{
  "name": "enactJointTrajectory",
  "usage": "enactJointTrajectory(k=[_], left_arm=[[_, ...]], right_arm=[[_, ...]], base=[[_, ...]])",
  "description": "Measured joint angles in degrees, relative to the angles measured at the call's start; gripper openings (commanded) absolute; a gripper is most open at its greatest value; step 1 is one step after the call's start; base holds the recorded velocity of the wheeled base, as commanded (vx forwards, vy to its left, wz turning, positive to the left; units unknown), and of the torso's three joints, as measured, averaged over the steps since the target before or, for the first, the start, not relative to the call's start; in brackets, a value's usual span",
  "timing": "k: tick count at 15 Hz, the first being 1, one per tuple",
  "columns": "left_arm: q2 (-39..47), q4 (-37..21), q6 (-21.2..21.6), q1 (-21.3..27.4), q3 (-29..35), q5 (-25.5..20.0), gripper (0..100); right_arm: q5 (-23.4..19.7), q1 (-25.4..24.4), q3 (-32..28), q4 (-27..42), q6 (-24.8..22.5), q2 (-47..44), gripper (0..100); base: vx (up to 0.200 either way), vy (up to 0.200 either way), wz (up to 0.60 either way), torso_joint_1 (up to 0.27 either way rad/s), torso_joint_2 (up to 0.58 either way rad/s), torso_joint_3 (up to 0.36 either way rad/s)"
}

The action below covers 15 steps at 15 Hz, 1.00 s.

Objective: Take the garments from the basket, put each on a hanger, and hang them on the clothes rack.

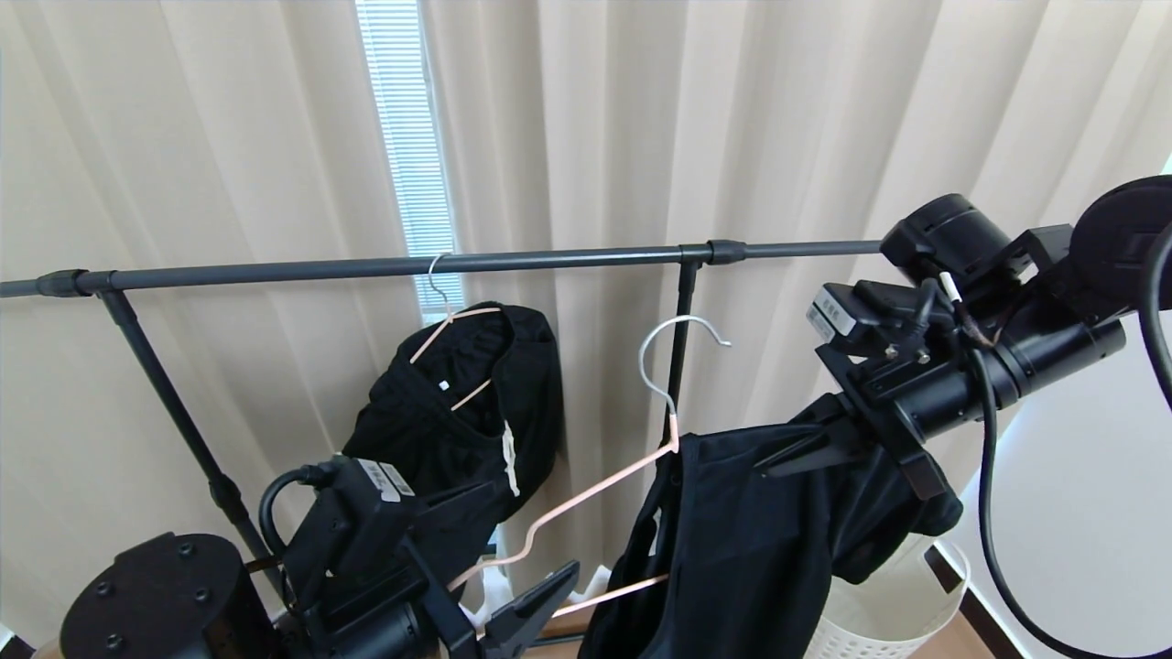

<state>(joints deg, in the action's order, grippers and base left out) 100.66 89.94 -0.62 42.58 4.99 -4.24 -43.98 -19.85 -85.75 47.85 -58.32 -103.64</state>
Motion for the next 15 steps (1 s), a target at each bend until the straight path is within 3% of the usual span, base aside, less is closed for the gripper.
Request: enactJointTrajectory(k=[2, 5, 10, 12, 15], left_arm=[[-2.6, 0.0, -0.1, -1.5, 0.3, -2.8, 100], [-8.1, 0.0, -1.3, -7.6, 1.2, -8.7, 100], [-10.9, -0.1, -7.4, -14.8, 3.8, -14.7, 100], [-10.8, -5.0, -7.0, -15.0, 4.5, -14.5, 100], [-9.8, -8.7, -5.7, -12.7, 4.9, -12.9, 100]], right_arm=[[1.6, 0.2, 0.5, 0.0, 2.5, 2.0, 0], [8.4, 0.0, 0.4, -2.9, 8.8, 3.8, 0], [17.2, -1.9, 1.9, -9.6, 19.6, 6.2, 0], [17.7, -2.7, 5.5, -14.2, 20.7, 7.9, 0], [20.2, -3.7, 17.0, -30.0, 21.8, 10.9, 0]], base=[[0.0, 0.0, 0.0, 0.0, 0.0, 0.0], [0.0, 0.0, 0.0, 0.0, 0.0, 0.0], [0.0, 0.0, 0.0, 0.0, 0.0, 0.0], [0.0, 0.0, 0.0, 0.0, 0.0, 0.0], [0.0, 0.0, 0.0, 0.0, 0.0, 0.0]])
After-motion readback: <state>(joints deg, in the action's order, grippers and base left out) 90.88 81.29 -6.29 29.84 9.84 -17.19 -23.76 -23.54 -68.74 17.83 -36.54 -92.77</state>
